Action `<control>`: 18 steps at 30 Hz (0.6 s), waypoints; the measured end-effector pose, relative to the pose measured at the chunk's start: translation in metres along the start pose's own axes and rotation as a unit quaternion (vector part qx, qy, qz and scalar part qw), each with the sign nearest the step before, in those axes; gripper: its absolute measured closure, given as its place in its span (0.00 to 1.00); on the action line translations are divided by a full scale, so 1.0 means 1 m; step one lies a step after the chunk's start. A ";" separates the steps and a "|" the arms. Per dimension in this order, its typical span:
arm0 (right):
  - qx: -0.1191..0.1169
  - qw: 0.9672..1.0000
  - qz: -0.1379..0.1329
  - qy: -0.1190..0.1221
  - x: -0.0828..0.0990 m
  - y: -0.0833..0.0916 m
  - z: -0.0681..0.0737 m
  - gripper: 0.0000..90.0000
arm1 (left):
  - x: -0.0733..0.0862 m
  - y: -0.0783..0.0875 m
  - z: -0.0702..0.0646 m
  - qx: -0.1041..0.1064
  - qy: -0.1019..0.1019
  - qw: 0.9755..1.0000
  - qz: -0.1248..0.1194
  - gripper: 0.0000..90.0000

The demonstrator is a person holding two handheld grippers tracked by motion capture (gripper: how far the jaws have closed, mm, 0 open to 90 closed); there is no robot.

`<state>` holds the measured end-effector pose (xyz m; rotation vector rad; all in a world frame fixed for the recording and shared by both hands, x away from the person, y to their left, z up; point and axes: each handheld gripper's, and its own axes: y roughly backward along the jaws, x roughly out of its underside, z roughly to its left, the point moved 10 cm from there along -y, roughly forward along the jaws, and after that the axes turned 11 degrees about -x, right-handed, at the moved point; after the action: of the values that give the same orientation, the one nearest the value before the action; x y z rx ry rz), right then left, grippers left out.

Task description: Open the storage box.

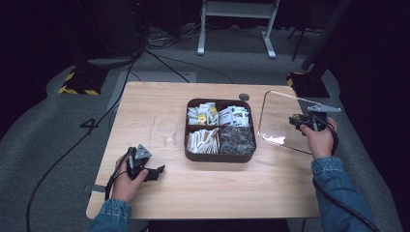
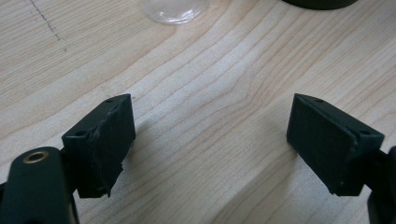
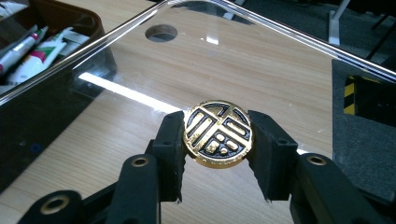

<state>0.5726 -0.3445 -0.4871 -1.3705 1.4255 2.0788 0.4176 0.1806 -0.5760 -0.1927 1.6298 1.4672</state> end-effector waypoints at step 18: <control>0.003 1.000 0.026 0.004 0.028 -0.019 -0.007 0.66 | 0.000 0.000 0.000 0.000 0.000 1.000 0.000 0.18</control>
<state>0.5749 -0.3487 -0.5213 -1.3541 1.4843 2.1009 0.4176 0.1806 -0.5760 -0.1934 1.6295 1.4670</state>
